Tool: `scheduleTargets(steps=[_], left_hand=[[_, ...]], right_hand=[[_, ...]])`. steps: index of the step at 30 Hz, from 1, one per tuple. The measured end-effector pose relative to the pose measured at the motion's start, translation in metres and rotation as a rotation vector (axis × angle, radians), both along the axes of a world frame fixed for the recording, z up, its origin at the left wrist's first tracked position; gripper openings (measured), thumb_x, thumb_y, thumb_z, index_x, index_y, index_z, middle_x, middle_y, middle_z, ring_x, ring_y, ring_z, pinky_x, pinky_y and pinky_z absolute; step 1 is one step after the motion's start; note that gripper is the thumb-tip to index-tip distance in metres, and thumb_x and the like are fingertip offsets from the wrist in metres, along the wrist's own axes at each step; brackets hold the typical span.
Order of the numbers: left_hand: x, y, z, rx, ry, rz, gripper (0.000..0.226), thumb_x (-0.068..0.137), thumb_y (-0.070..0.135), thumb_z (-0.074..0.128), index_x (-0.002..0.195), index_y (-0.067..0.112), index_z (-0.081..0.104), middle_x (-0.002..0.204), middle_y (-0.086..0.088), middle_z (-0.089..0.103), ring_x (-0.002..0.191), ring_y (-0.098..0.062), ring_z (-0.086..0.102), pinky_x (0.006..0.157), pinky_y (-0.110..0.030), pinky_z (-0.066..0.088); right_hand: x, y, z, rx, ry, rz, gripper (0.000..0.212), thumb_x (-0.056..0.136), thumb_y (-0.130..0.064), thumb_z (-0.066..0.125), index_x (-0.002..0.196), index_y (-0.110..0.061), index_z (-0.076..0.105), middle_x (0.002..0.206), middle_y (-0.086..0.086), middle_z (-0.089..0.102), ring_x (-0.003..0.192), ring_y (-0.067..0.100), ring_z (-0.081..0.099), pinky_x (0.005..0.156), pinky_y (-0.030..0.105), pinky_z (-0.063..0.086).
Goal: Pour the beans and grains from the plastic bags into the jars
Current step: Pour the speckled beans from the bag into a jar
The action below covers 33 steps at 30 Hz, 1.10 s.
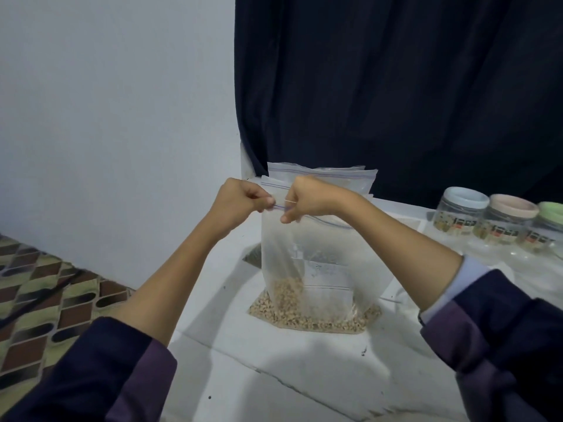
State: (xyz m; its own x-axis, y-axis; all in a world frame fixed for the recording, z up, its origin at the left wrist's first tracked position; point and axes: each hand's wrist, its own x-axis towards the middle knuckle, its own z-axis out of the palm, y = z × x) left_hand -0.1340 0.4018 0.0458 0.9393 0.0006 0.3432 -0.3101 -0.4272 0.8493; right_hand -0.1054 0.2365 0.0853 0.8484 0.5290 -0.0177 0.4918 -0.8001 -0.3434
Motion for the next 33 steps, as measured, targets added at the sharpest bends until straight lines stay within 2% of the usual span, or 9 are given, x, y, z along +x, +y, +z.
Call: scheduleTargets(steps=[3,7,14,20,23,25,27,30,33], left_hand=[[-0.001,0.001,-0.005,-0.111,-0.03,-0.034,0.009,0.085,0.014,0.069,0.084,0.005,0.072,0.081,-0.004,0.069,0.062,0.0,0.057,0.062,-0.008,0.044],[0.001,0.013,-0.025,-0.155,0.044,-0.059,0.02,0.089,0.025,0.064,0.1,0.01,0.071,0.092,0.002,0.069,0.08,-0.003,0.062,0.068,-0.008,0.045],[0.007,0.034,-0.085,-0.232,0.206,-0.029,0.029,0.095,0.037,0.052,0.11,0.017,0.066,0.119,0.003,0.064,0.114,-0.015,0.057,0.091,-0.033,0.046],[0.009,0.028,-0.094,-0.545,0.332,-0.053,0.069,0.082,0.068,0.033,0.126,0.02,0.056,0.129,0.001,0.058,0.12,-0.016,0.054,0.092,-0.039,0.043],[0.007,0.013,-0.086,-0.736,0.352,-0.144,0.079,0.074,0.07,0.033,0.134,0.02,0.049,0.131,-0.001,0.056,0.117,-0.015,0.054,0.088,-0.037,0.046],[0.006,0.002,-0.08,-0.87,0.33,-0.185,0.082,0.073,0.07,0.035,0.137,0.02,0.046,0.133,-0.004,0.055,0.118,-0.019,0.054,0.087,-0.039,0.049],[0.008,-0.005,-0.073,-1.043,0.305,-0.22,0.093,0.069,0.077,0.043,0.141,0.018,0.042,0.138,-0.008,0.052,0.125,-0.026,0.051,0.099,-0.049,0.045],[0.011,-0.013,-0.057,-1.272,0.292,-0.221,0.091,0.063,0.076,0.052,0.13,0.014,0.055,0.13,-0.011,0.06,0.123,-0.029,0.053,0.107,-0.049,0.038],[0.019,-0.022,-0.048,-1.313,0.313,-0.19,0.066,0.078,0.069,0.048,0.104,0.013,0.068,0.109,-0.01,0.07,0.109,-0.026,0.062,0.096,-0.045,0.047]], right_hand=[[-0.003,0.001,0.008,0.065,-0.023,-0.045,0.015,0.082,-0.016,0.074,0.079,-0.002,0.075,0.057,-0.005,0.066,0.067,0.011,0.067,0.064,0.018,0.044],[-0.009,-0.012,0.032,0.109,-0.057,-0.069,0.015,0.081,-0.016,0.075,0.078,-0.001,0.076,0.052,-0.009,0.066,0.076,0.013,0.071,0.056,0.002,0.04],[-0.019,-0.04,0.066,0.318,-0.118,-0.157,0.015,0.081,-0.015,0.074,0.07,-0.006,0.076,0.063,0.002,0.071,0.066,0.003,0.063,0.068,0.011,0.04],[-0.019,-0.037,0.091,0.564,-0.223,-0.195,0.014,0.082,-0.016,0.074,0.072,-0.007,0.077,0.066,0.005,0.072,0.068,0.004,0.067,0.084,0.015,0.045],[-0.022,-0.028,0.1,0.674,-0.262,-0.214,0.016,0.084,-0.013,0.071,0.076,0.001,0.075,0.069,0.01,0.072,0.066,0.008,0.066,0.069,0.005,0.045],[-0.023,-0.025,0.105,0.754,-0.265,-0.223,0.018,0.085,-0.008,0.07,0.075,0.007,0.072,0.074,0.014,0.072,0.058,0.009,0.065,0.067,0.009,0.049],[-0.024,-0.023,0.106,0.833,-0.236,-0.243,0.019,0.085,-0.006,0.069,0.074,0.01,0.07,0.077,0.019,0.072,0.055,0.013,0.064,0.067,0.017,0.054],[-0.026,-0.025,0.102,0.905,-0.188,-0.282,0.018,0.084,-0.004,0.069,0.073,0.009,0.069,0.076,0.019,0.072,0.059,0.022,0.065,0.07,0.029,0.058],[-0.033,-0.029,0.096,0.948,-0.178,-0.294,0.017,0.084,-0.004,0.069,0.074,0.01,0.069,0.071,0.016,0.071,0.069,0.031,0.065,0.079,0.037,0.059]])
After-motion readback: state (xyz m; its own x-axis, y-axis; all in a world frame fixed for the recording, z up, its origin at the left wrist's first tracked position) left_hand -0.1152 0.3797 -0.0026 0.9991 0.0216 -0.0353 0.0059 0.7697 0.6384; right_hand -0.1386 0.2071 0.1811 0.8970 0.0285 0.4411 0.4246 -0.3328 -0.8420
